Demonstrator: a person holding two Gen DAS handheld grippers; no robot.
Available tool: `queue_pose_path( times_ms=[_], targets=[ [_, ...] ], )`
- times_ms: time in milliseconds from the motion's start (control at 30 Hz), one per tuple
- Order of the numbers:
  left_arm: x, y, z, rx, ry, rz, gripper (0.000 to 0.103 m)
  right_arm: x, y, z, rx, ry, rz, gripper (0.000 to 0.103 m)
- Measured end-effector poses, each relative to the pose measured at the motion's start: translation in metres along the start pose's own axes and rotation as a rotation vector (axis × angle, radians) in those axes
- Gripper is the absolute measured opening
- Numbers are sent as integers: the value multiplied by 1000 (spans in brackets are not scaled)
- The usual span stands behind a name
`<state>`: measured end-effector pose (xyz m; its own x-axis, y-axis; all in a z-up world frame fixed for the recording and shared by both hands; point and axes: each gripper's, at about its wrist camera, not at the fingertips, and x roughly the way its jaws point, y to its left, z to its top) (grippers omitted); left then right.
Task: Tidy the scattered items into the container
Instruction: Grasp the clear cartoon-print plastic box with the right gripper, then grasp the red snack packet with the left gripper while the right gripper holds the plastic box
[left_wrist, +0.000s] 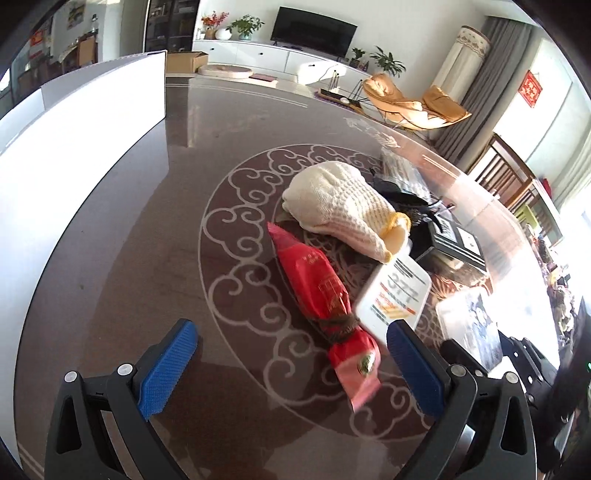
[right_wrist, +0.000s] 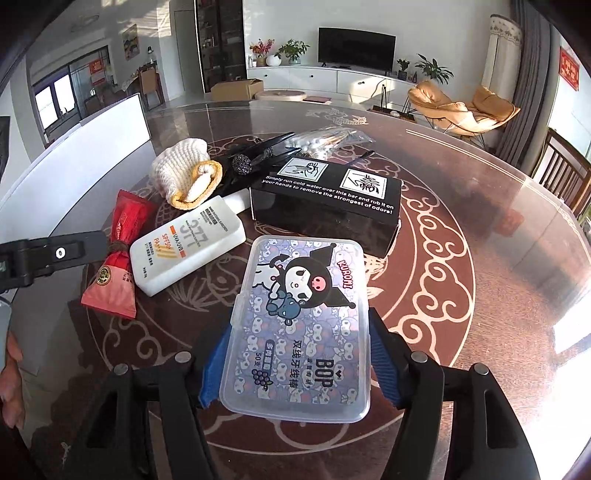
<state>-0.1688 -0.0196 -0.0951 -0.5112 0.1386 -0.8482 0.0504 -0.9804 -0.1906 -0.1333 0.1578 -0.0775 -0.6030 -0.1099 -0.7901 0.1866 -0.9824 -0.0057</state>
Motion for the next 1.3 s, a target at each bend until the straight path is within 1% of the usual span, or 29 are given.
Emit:
queue_pose_path(
  times_ms=[67,133,200,233,267,367,400,500,567,633,767,800,833,867,900,933,1033,1100,1167,1200,1267,1300],
  targets=[
    [8,-9,5,40,-30,53,103,0,0,0,0,0,0,66],
    [7,-8,6,47,-33,74,103,0,0,0,1,0,1,66],
    [2,1,0,49,-31,70,103,-1,0,0,2,0,2,66],
    [-1,7,-5,62,-23,73,93,-1,0,0,2,0,2,66],
    [-5,13,-10,74,-19,60,91,-1,-1,0,2,0,3,66],
    [-16,32,-20,83,-10,51,91,-1,-1,0,2,0,2,66],
    [-18,35,-22,82,-2,36,90,-1,-1,0,2,0,2,66],
    [-19,30,-24,92,20,5,90,-1,-1,0,2,0,3,66],
    [-20,23,-28,75,26,5,91,-1,-1,0,2,0,3,66],
    [-20,15,-33,60,5,29,92,-1,-1,0,3,0,3,66],
    [-13,-1,-40,105,-49,121,92,-1,-1,1,3,0,4,66],
    [-13,-3,-42,108,-64,136,90,-1,-1,1,4,0,4,67],
    [-14,-6,-44,123,-80,147,76,-1,-1,1,4,0,5,67],
    [-17,-9,-46,143,-98,140,64,-1,-1,1,5,0,5,67],
    [-19,-12,-47,163,-104,127,39,-1,0,0,5,0,5,67],
    [-21,-13,-48,177,-98,112,27,-1,0,0,5,0,5,67],
    [-26,-8,-49,169,-70,33,27,-2,0,1,5,-1,3,65],
    [-33,-2,-57,156,-52,-31,27,-3,0,-1,7,-3,-5,62],
    [-40,0,-68,189,-34,-68,27,-9,2,-7,11,-3,-2,62],
    [-44,-1,-75,212,-29,-79,27,-14,5,-14,7,-3,4,62],
    [-51,-3,-87,255,-36,-70,27,-29,13,-31,-12,-4,18,62],
    [-53,-5,-92,271,-45,-62,30,-35,16,-39,-19,-5,17,62]
  ],
)
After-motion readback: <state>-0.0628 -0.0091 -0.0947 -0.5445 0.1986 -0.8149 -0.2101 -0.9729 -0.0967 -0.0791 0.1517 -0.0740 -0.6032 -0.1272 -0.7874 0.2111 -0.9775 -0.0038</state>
